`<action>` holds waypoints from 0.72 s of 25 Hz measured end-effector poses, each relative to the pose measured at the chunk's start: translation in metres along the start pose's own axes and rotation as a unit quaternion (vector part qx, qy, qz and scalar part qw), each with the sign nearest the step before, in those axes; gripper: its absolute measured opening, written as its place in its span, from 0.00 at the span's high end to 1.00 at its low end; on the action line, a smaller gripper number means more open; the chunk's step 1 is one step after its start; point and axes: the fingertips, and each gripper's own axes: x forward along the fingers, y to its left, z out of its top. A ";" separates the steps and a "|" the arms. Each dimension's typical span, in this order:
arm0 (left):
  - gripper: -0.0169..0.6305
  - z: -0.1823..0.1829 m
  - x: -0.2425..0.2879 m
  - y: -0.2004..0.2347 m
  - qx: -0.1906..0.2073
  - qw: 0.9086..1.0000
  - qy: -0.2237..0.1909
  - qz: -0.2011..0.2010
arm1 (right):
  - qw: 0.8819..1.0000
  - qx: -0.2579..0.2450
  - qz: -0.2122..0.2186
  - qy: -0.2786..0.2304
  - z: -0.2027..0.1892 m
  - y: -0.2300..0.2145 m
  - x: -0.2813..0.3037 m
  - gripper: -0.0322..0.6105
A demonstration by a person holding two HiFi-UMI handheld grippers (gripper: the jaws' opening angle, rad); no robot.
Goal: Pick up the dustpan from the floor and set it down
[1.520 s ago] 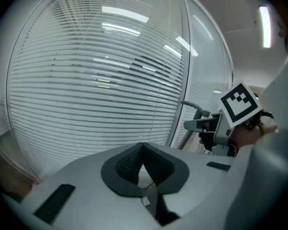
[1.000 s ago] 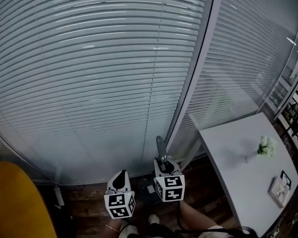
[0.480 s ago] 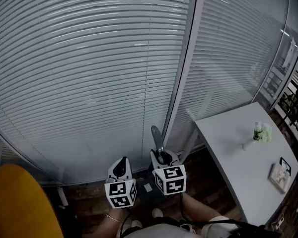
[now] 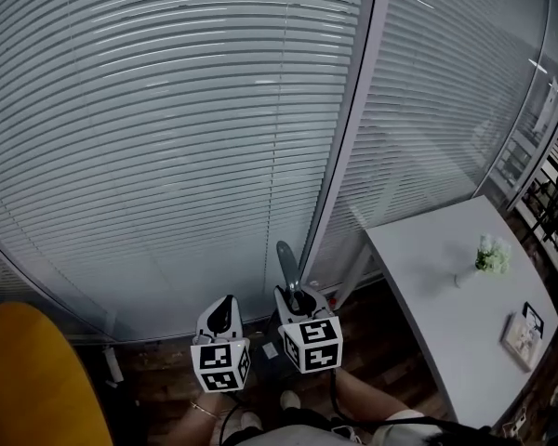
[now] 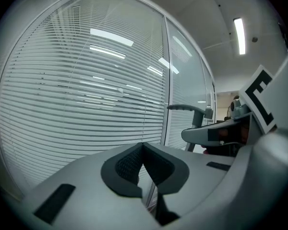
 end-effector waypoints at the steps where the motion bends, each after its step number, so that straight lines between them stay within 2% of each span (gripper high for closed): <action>1: 0.97 -0.001 0.001 -0.001 0.001 1.000 0.000 -0.001 | 1.000 -0.001 0.002 0.002 -0.002 -0.001 0.001 0.79; 12: 0.97 -0.023 0.020 0.006 0.001 0.999 0.032 0.028 | 0.999 0.006 0.016 0.030 -0.027 -0.009 0.029 0.79; 18: 0.97 -0.071 0.033 0.011 -0.009 0.997 0.059 0.044 | 0.998 0.014 0.016 0.062 -0.076 -0.017 0.048 0.79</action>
